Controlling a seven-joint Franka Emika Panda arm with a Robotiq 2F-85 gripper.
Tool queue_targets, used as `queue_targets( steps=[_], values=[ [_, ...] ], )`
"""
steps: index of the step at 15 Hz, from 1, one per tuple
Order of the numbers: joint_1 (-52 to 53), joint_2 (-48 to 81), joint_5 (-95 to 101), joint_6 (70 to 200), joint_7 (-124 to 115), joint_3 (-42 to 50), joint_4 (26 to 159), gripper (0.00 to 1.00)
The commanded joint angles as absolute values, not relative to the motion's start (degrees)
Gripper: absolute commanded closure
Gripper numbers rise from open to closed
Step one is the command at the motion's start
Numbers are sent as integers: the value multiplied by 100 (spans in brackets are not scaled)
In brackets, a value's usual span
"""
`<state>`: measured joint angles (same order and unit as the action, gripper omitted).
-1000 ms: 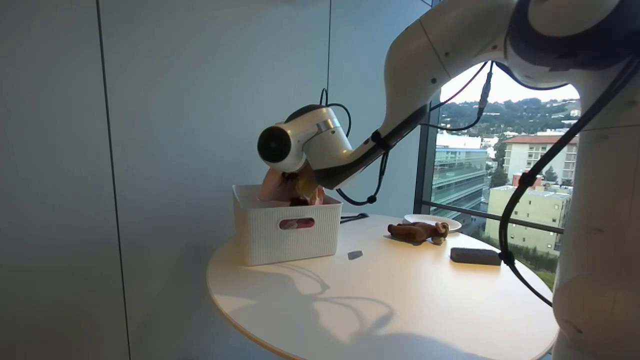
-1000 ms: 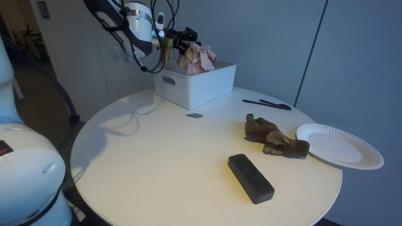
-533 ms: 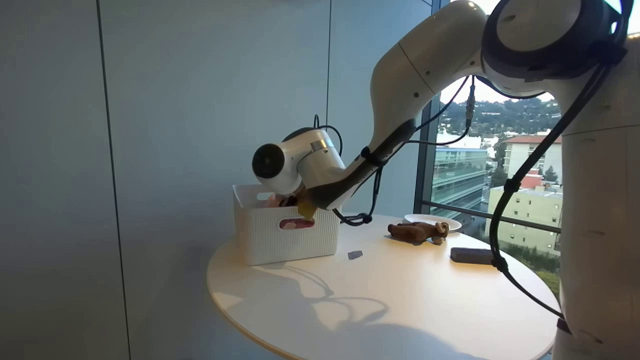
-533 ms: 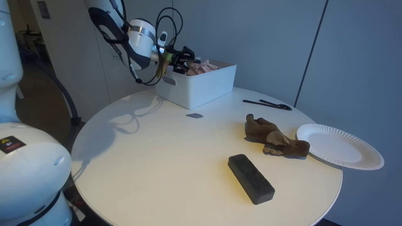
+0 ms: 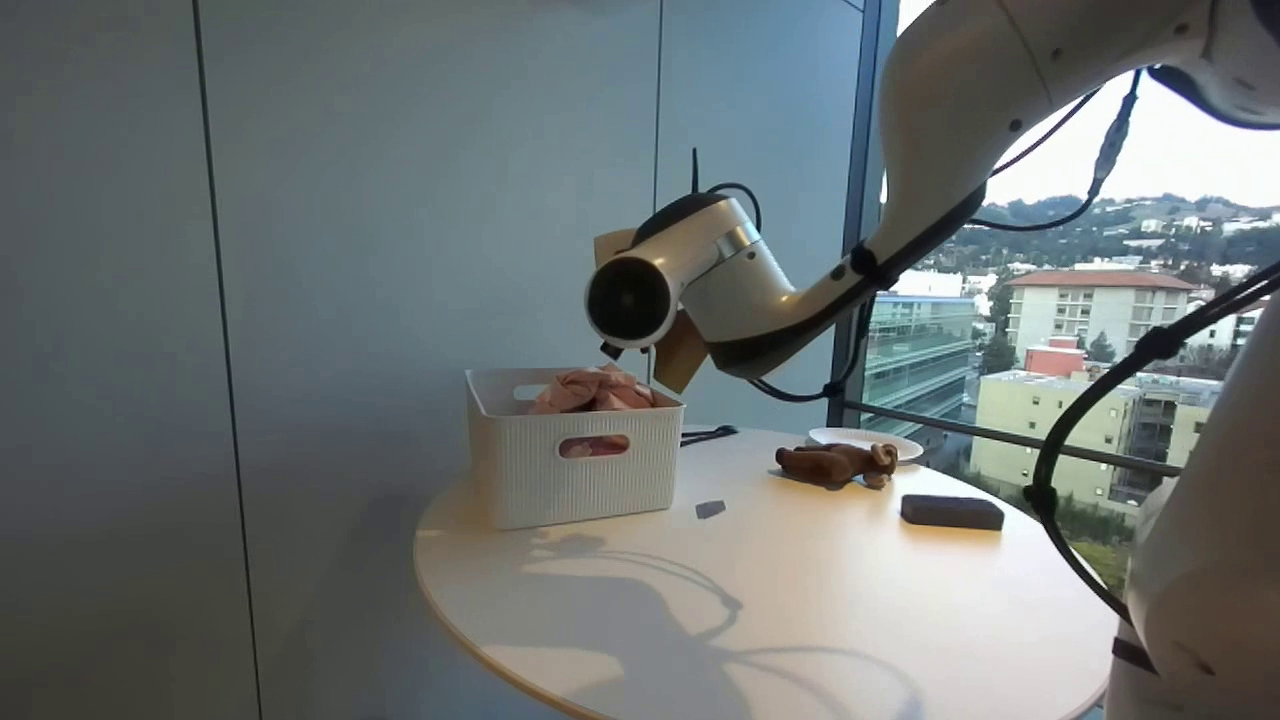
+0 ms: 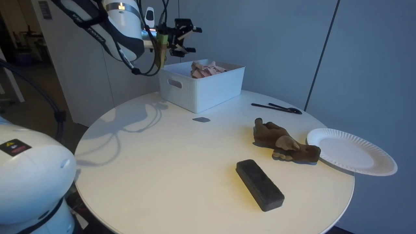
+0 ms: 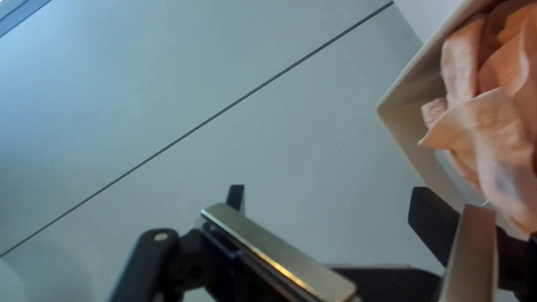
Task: Put all the clothing and two plush toys into the basket
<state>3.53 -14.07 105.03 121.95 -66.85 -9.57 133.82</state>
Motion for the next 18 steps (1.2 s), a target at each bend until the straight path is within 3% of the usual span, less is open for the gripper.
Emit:
queue_targets(
  steps=[1,8,14,18],
  values=[
    [587,-2680,10426,12020,-7308,-660,14159,0],
    [244,-3823,9485,12057,-7380,720,15301,0],
    [-32,-2703,8593,13337,-6637,2127,14748,0],
    [-158,-1726,6998,14164,-5427,2332,14340,0]
  ],
)
